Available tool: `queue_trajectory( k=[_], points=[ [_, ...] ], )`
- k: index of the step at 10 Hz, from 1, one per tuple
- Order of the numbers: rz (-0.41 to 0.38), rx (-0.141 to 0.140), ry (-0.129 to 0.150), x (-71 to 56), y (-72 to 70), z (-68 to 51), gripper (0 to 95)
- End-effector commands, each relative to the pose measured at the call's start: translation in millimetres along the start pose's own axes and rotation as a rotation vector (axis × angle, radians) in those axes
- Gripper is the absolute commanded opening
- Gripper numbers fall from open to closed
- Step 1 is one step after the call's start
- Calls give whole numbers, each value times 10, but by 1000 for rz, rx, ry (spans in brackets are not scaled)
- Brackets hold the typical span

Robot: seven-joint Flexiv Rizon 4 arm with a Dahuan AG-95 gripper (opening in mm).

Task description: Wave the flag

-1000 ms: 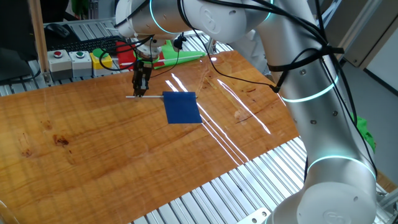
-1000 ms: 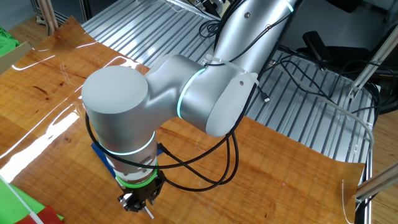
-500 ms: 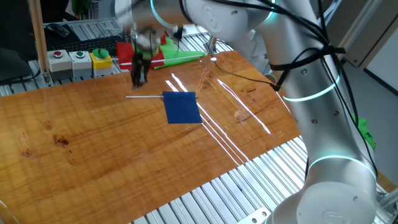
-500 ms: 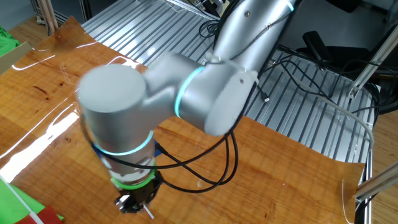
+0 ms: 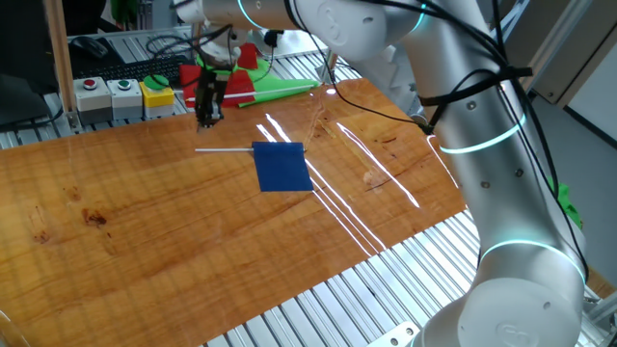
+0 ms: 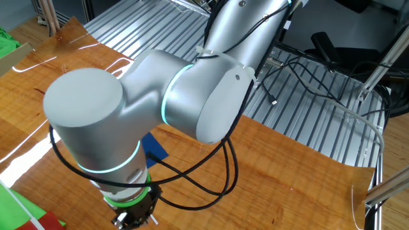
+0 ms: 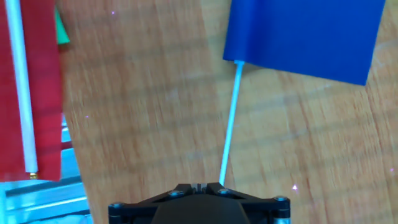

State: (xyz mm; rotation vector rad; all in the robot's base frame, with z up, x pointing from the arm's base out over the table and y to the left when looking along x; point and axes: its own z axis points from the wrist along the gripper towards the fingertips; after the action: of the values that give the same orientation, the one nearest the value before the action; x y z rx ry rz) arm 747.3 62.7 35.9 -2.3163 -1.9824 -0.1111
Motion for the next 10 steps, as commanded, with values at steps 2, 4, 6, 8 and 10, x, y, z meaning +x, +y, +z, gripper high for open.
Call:
queue_trajectory(
  k=[2,4,6,8,10],
  points=[
    [-32,9,-36,-7,-57,107,190],
    [-38,21,-44,-12,-95,146,380],
    [-46,24,-52,-19,-146,201,380],
    [-42,26,-50,-25,-156,231,190],
    [-40,26,-51,-39,-169,268,190]
  ],
)
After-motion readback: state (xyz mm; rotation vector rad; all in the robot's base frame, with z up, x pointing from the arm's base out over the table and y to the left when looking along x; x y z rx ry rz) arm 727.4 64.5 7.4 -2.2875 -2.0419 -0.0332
